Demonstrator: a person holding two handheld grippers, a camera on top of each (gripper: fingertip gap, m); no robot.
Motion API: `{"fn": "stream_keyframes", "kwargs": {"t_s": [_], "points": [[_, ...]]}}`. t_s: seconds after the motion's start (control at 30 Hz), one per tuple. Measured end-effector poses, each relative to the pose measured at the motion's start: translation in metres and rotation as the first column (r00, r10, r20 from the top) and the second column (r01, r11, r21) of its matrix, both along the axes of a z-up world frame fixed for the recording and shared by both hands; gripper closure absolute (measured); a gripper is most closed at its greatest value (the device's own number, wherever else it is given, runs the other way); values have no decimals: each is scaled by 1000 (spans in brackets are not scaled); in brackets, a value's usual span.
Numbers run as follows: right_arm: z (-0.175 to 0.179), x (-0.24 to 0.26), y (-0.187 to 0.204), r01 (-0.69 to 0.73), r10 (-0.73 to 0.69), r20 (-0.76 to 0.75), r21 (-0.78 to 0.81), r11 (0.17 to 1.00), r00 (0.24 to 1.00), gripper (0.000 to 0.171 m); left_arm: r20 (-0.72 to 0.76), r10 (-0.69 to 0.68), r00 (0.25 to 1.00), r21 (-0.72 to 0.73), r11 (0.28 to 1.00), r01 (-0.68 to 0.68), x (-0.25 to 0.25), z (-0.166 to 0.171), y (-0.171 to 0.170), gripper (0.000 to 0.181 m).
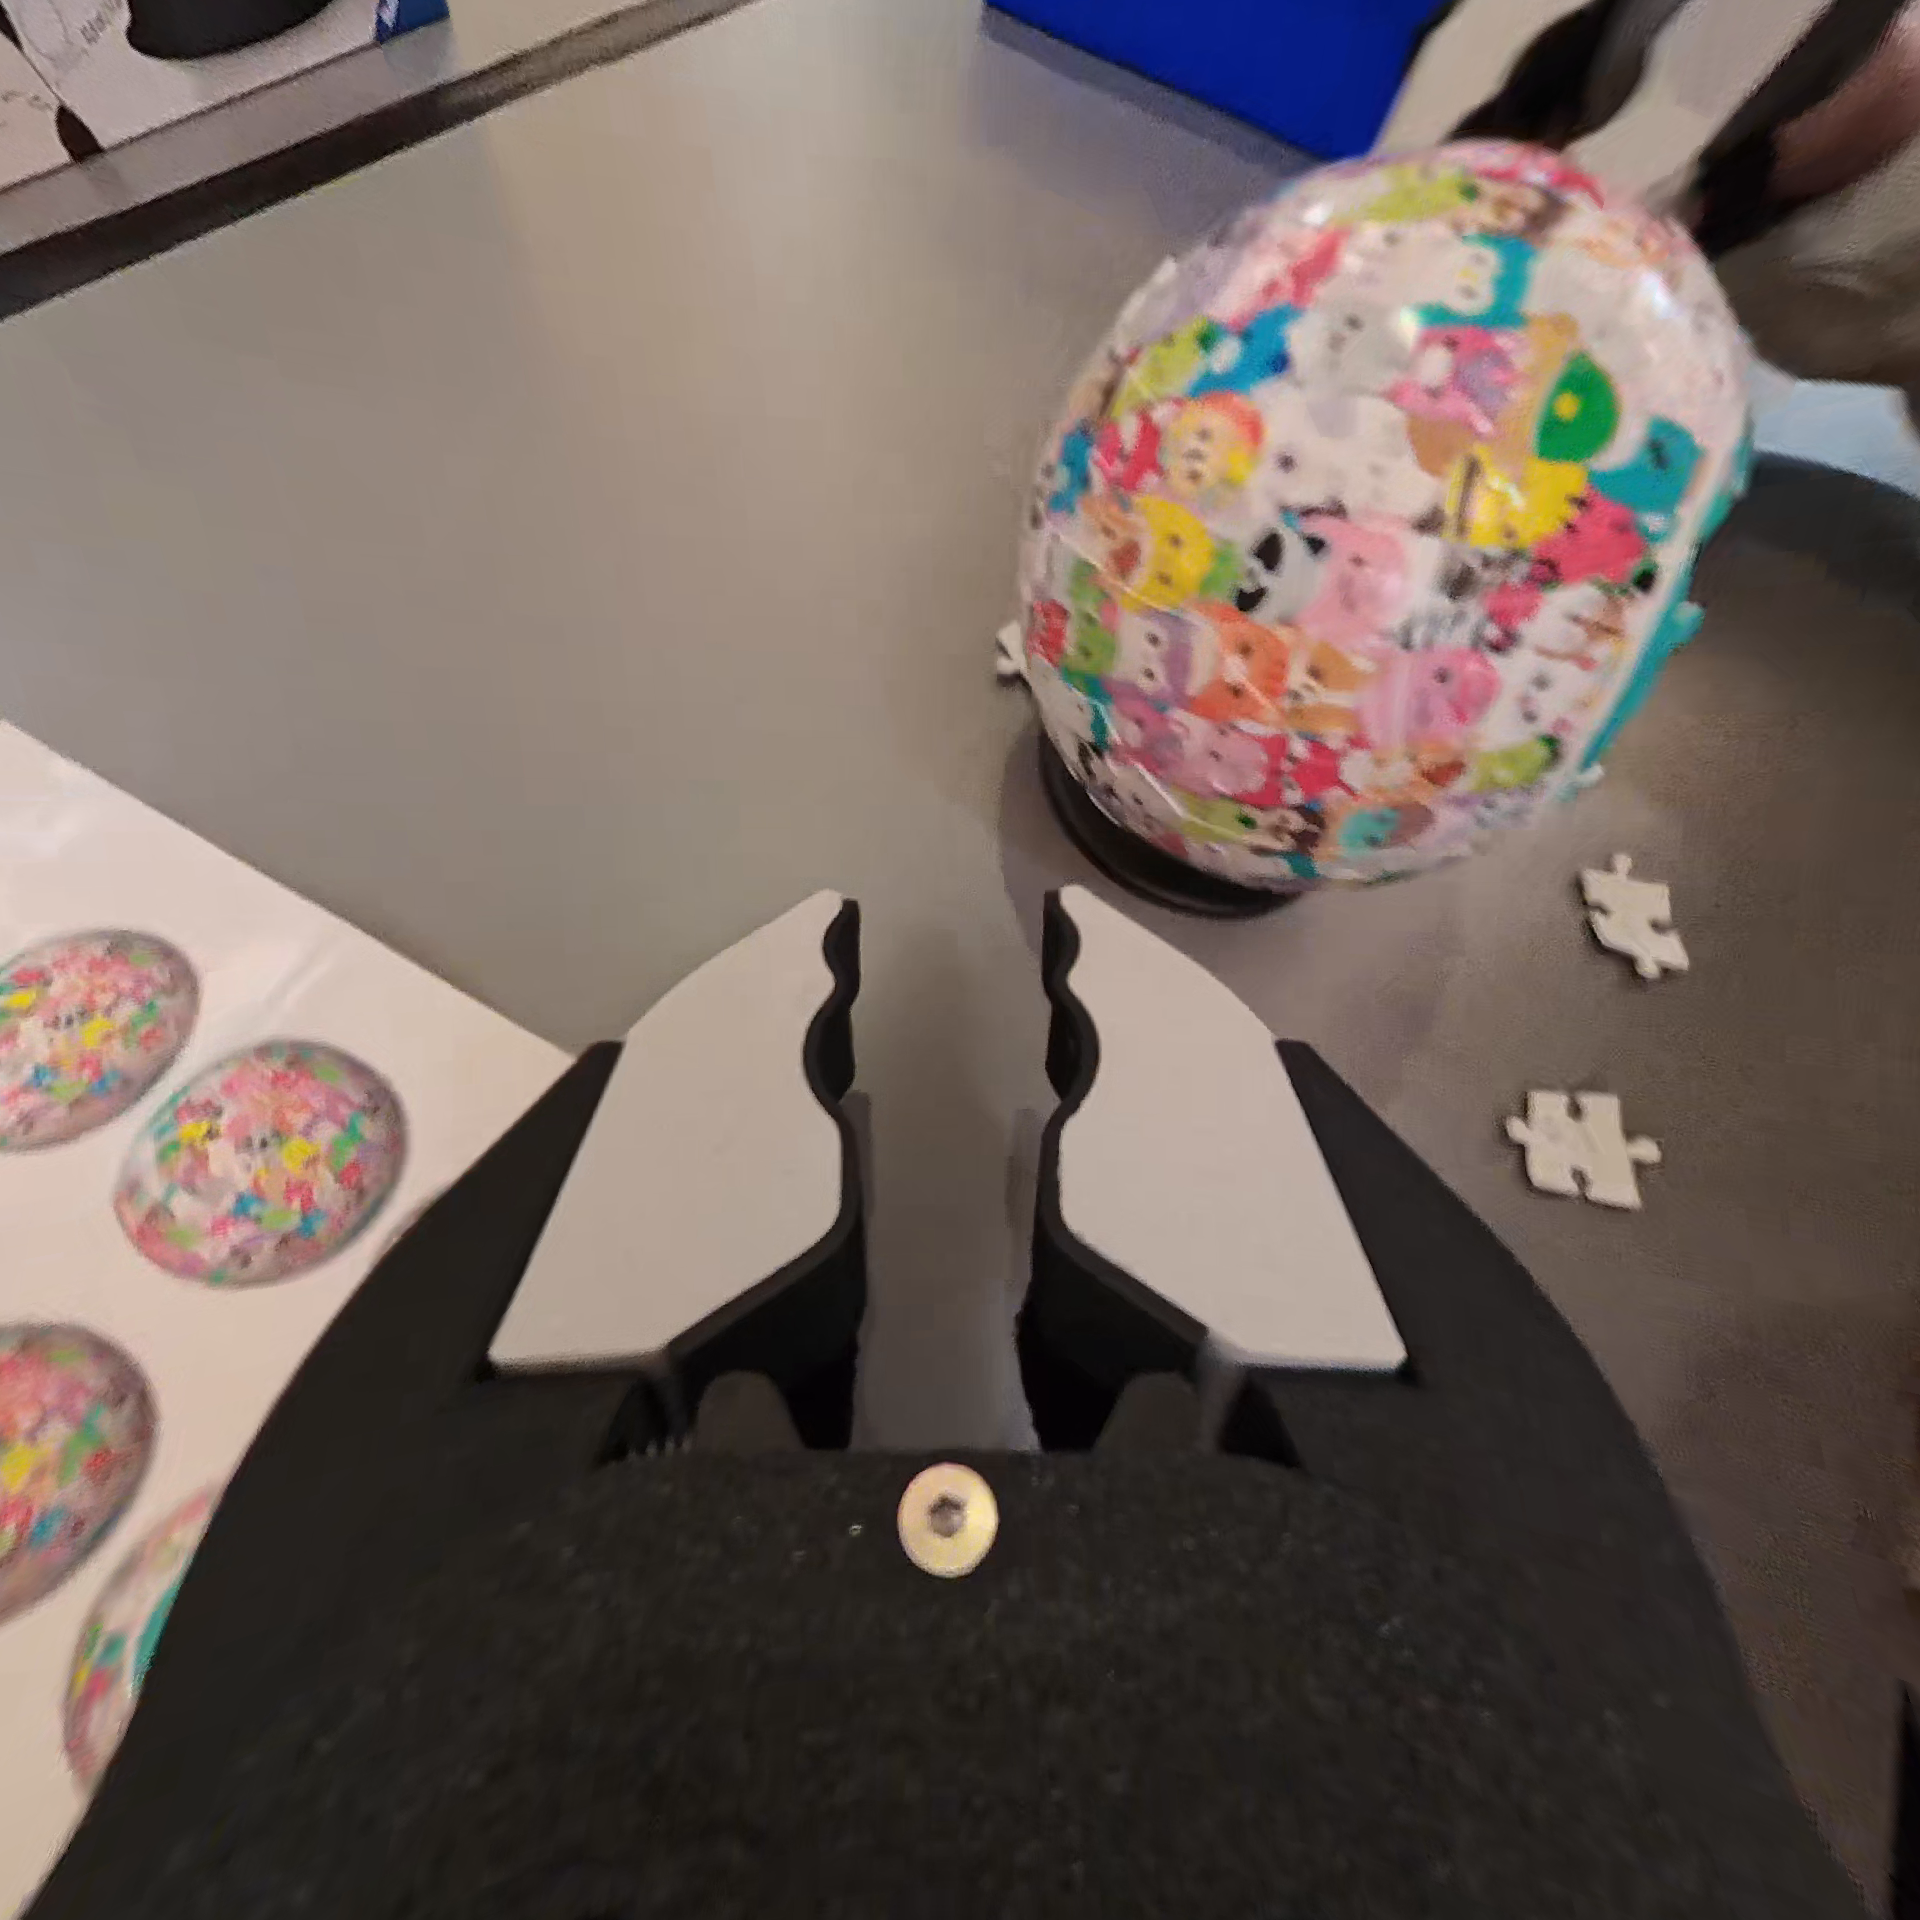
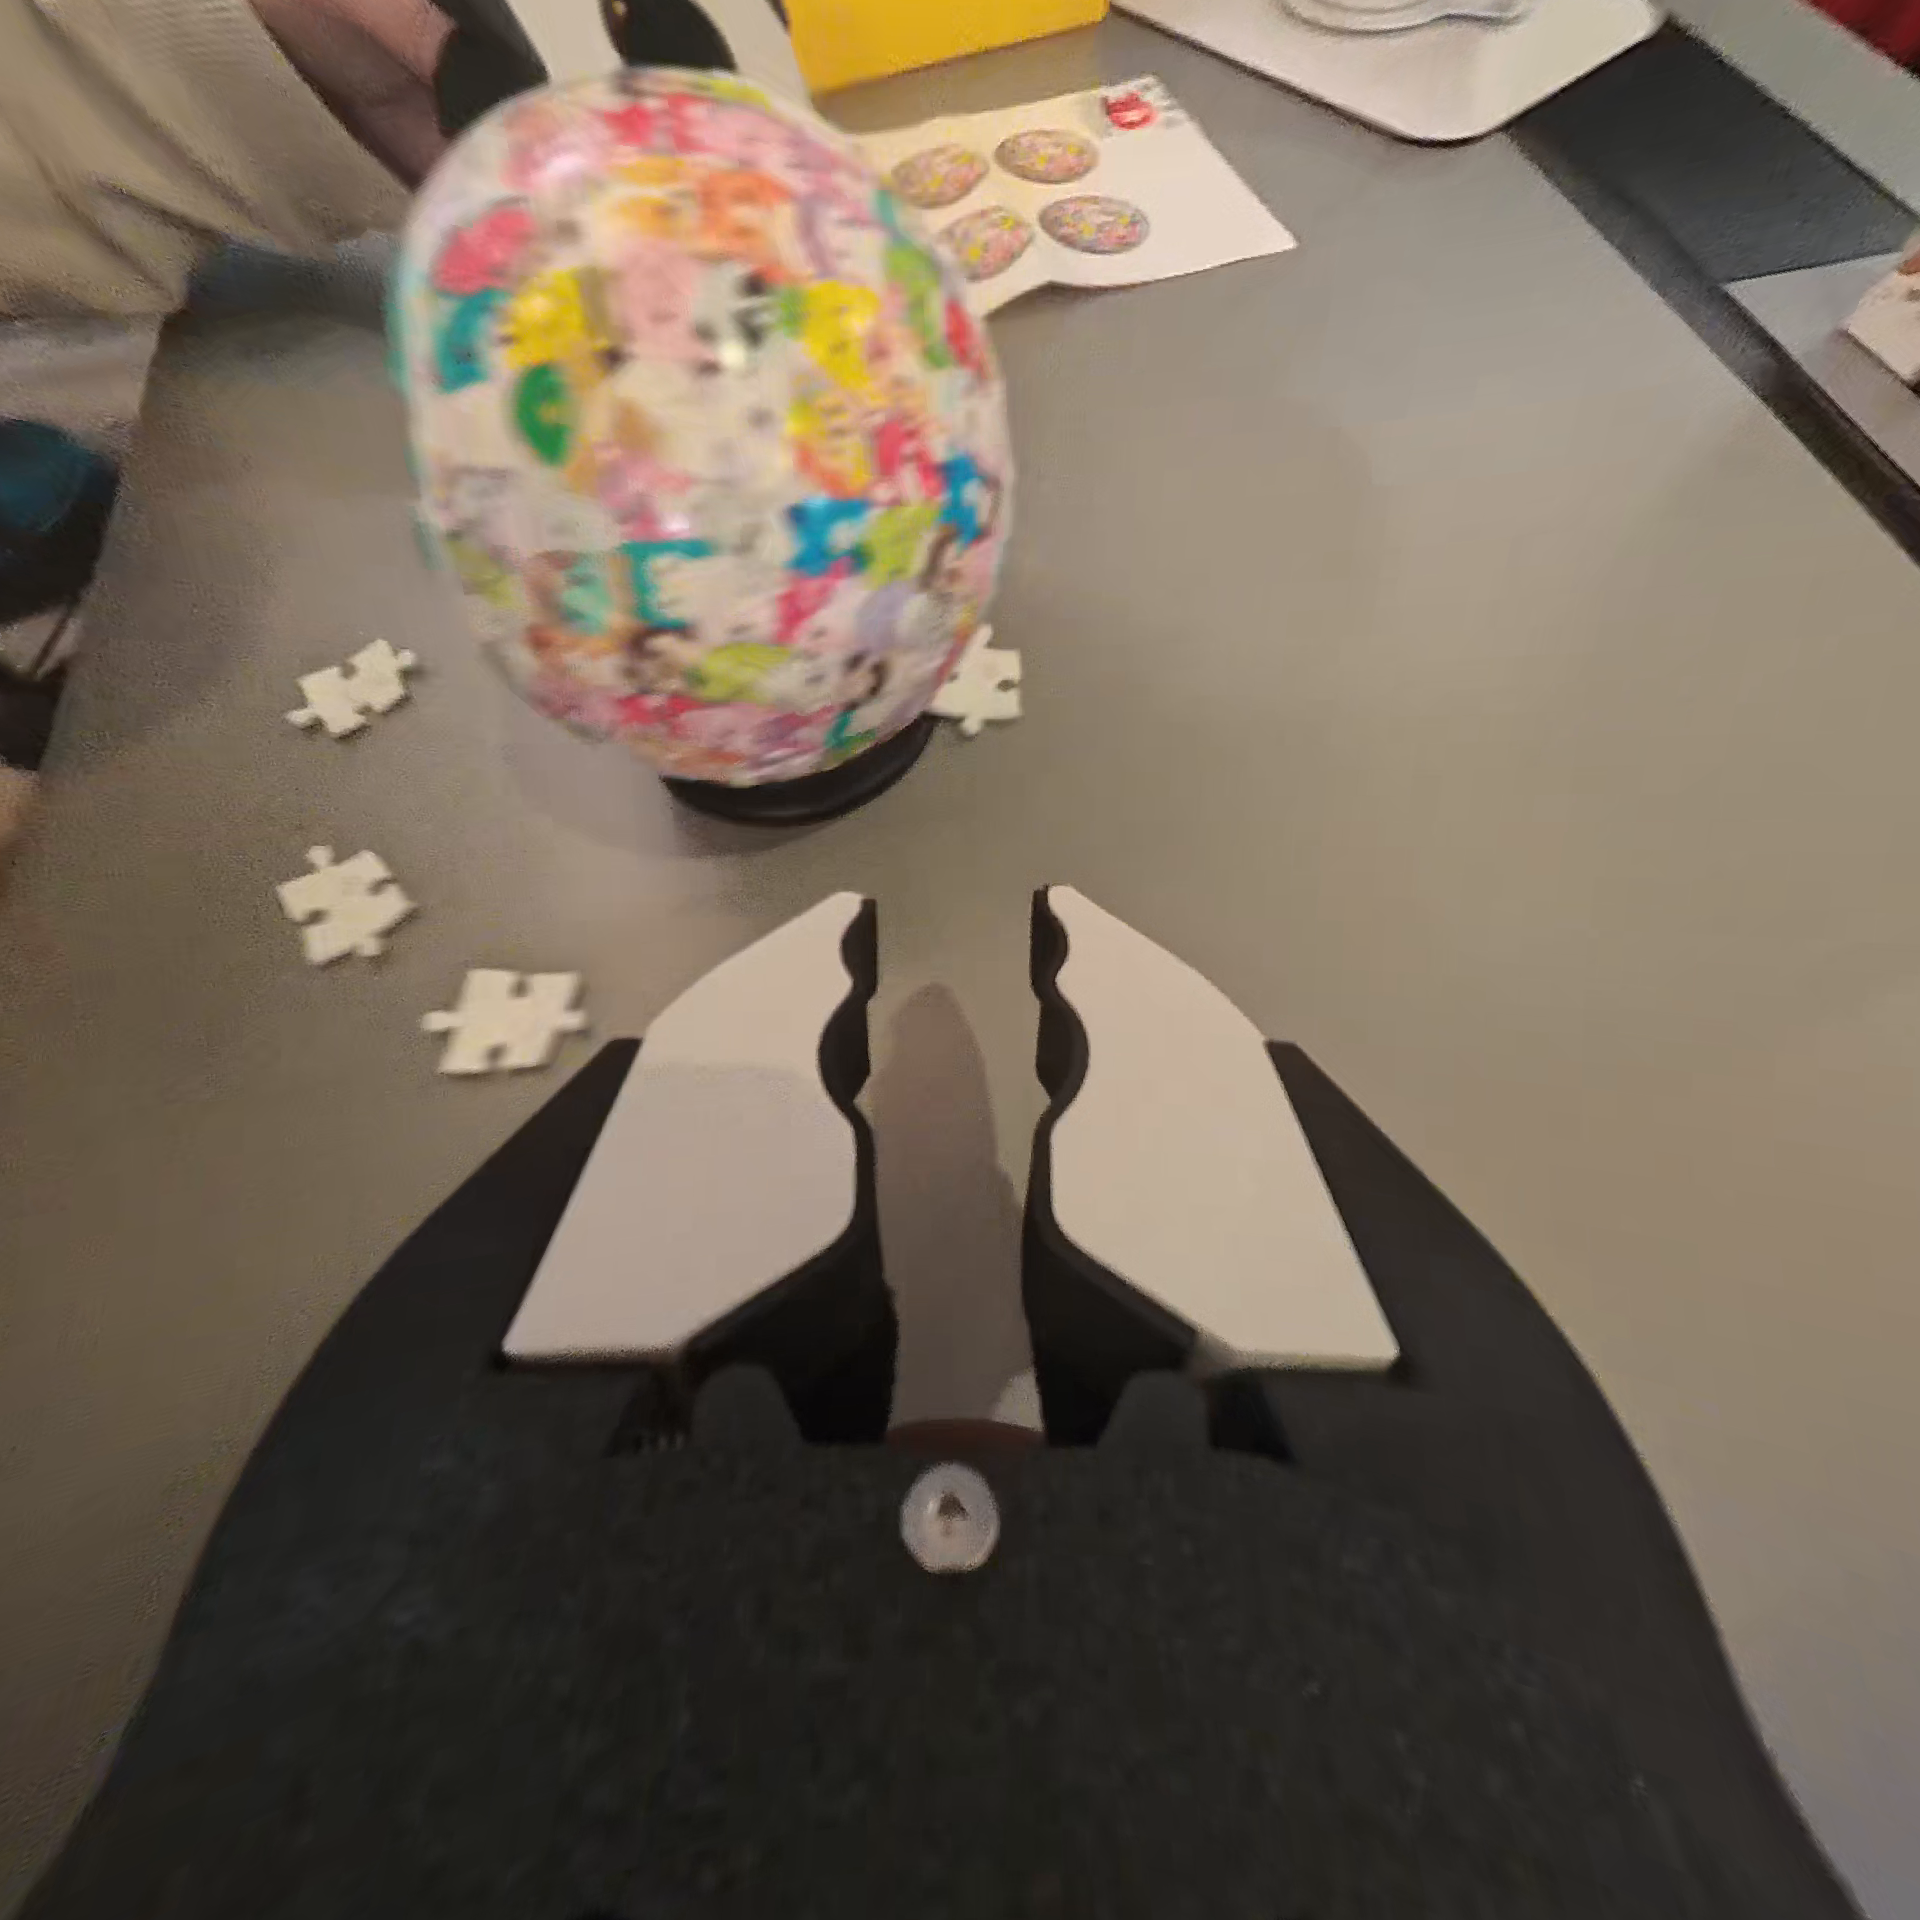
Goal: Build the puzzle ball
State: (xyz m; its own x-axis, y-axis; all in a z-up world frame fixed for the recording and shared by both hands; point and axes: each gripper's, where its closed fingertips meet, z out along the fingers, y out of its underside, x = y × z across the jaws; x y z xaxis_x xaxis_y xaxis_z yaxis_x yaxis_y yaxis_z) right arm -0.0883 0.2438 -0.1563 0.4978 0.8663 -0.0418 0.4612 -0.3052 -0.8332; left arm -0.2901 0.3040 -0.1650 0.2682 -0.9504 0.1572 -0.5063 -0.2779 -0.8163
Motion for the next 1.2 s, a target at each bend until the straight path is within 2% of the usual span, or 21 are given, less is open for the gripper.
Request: {"fn": "stream_keyframes", "kwargs": {"t_s": [0.1, 0.17, 0.3, 0.4, 0.57, 0.7, 0.83, 1.0, 1.2], "points": [[-7, -18, 40, -222, 222, -20, -2, 975, 975, 140, 77, -34, 996, -54, 998, 38, 9, -1, 5, 151], [-19, -33, 58, -341, 342, 15, -26, 940, 940, 138, 74, -61, 995, -67, 996, 66, 10, -4, 4, 151], [-39, -58, 64, -530, 535, 55, -85, 844, 843, 138, 62, -82, 995, -100, 991, 88, 12, -9, 3, 152], [-49, -66, 65, -611, 615, 107, -69, 788, 781, 138, 66, -85, 994, -118, 989, 93, 13, -12, 5, 152], [-48, -83, 59, -734, 725, 141, 18, 679, 674, 139, 80, -97, 992, -113, 988, 105, 13, -12, 6, 152], [-59, -88, 57, -772, 764, 189, -42, 635, 618, 134, 97, -97, 991, -118, 987, 108, 9, -7, 3, 152], [-64, -88, 54, -802, 799, 198, -85, 591, 568, 140, 129, -75, 989, -121, 988, 90, 5, 5, 1, 152], [-64, -85, 57, -786, 785, 203, -95, 611, 586, 141, 146, -32, 989, -110, 993, 49, -2, 19, -4, 153], [-64, -55, 61, -668, 670, 230, -99, 738, 706, 141, 115, 2, 993, -89, 996, 9, -11, 27, -26, 154]]}}
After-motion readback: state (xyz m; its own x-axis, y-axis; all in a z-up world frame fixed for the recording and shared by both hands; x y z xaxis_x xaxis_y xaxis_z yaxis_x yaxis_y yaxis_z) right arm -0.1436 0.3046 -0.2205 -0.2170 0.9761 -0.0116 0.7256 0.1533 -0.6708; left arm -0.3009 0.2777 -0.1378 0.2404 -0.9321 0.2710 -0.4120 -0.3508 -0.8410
